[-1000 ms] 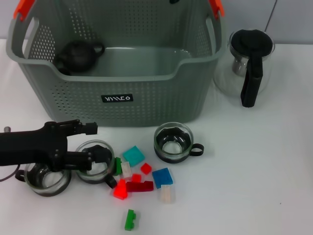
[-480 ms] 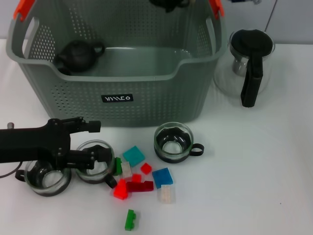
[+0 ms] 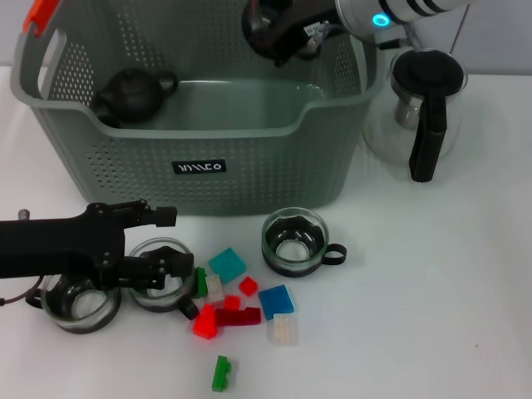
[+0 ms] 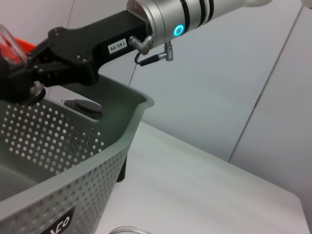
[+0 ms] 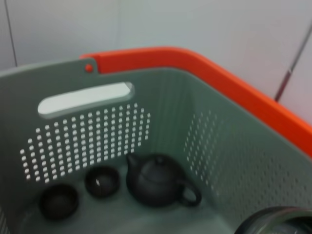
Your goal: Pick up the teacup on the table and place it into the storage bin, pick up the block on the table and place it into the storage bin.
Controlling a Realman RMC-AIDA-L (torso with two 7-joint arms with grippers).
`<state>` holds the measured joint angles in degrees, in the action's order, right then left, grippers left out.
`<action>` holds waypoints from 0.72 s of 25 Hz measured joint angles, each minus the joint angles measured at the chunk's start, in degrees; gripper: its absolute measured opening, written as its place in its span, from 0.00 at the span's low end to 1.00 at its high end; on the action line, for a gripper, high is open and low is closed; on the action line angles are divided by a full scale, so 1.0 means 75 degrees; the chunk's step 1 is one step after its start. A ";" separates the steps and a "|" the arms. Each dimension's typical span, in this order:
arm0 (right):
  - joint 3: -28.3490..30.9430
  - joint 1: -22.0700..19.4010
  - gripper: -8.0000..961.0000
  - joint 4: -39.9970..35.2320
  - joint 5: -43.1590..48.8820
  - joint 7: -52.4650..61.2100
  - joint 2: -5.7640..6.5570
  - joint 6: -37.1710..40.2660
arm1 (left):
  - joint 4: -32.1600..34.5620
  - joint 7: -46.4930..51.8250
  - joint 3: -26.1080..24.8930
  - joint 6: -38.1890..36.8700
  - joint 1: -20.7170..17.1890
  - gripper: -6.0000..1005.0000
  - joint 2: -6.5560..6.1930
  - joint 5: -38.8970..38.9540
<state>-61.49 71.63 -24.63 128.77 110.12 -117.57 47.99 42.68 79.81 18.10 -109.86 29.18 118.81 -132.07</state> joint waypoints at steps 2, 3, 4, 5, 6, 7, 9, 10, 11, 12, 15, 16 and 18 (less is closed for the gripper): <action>-0.0197 -0.0007 0.07 0.0001 0.0088 0.0313 0.0017 0.0021 | -0.0036 0.0000 0.0004 0.0012 0.0000 0.92 0.0002 -0.0003; -0.0304 0.0000 0.07 -0.0003 0.0176 0.0473 0.0017 0.0043 | -0.0047 0.0000 0.0005 0.0017 0.0000 0.92 0.0003 -0.0003; -0.0394 0.0014 0.07 -0.0015 0.0272 0.0616 0.0010 0.0062 | -0.0060 0.0000 0.0010 0.0020 0.0001 0.92 0.0007 -0.0004; -0.0468 0.0032 0.07 -0.0033 0.0390 0.0746 -0.0006 0.0076 | -0.0066 0.0000 0.0012 0.0024 0.0000 0.92 0.0011 -0.0004; -0.0523 0.0055 0.07 -0.0041 0.0469 0.0845 -0.0021 0.0088 | -0.0073 -0.0001 0.0015 0.0027 0.0000 0.92 0.0018 -0.0004; -0.0565 0.0075 0.07 -0.0045 0.0543 0.0925 -0.0033 0.0098 | -0.0082 0.0000 0.0018 0.0028 0.0001 0.92 0.0021 -0.0004; -0.0603 0.0120 0.07 -0.0064 0.0641 0.1049 -0.0042 0.0154 | -0.0093 0.0000 0.0022 0.0031 0.0000 0.92 0.0033 -0.0005; -0.0616 0.0145 0.07 -0.0069 0.0661 0.1126 -0.0038 0.0186 | -0.0105 0.0000 0.0023 0.0031 0.0000 0.92 0.0035 -0.0004; -0.0630 0.0167 0.07 -0.0073 0.0673 0.1220 -0.0025 0.0231 | -0.0123 0.0000 0.0025 0.0033 0.0000 0.92 0.0039 -0.0004; -0.0647 0.0192 0.07 -0.0076 0.0683 0.1313 -0.0008 0.0278 | -0.0135 -0.0001 0.0024 0.0035 0.0000 0.92 0.0041 -0.0005; -0.0677 0.0248 0.07 -0.0081 0.0799 0.1591 0.0027 0.0382 | -0.0157 -0.0001 0.0025 0.0065 0.0000 0.92 0.0042 -0.0005; -0.0678 0.0266 0.07 -0.0085 0.0912 0.1695 0.0028 0.0388 | -0.0161 0.0000 0.0025 0.0076 0.0000 0.92 0.0042 -0.0005; -0.0679 0.0304 0.07 -0.0087 0.1135 0.1878 0.0008 0.0394 | -0.0164 -0.0001 0.0025 0.0084 0.0000 0.92 0.0042 -0.0004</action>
<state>-66.58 73.91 -25.29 137.28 124.20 -117.51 50.95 41.45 79.80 18.29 -109.22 29.18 119.13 -132.10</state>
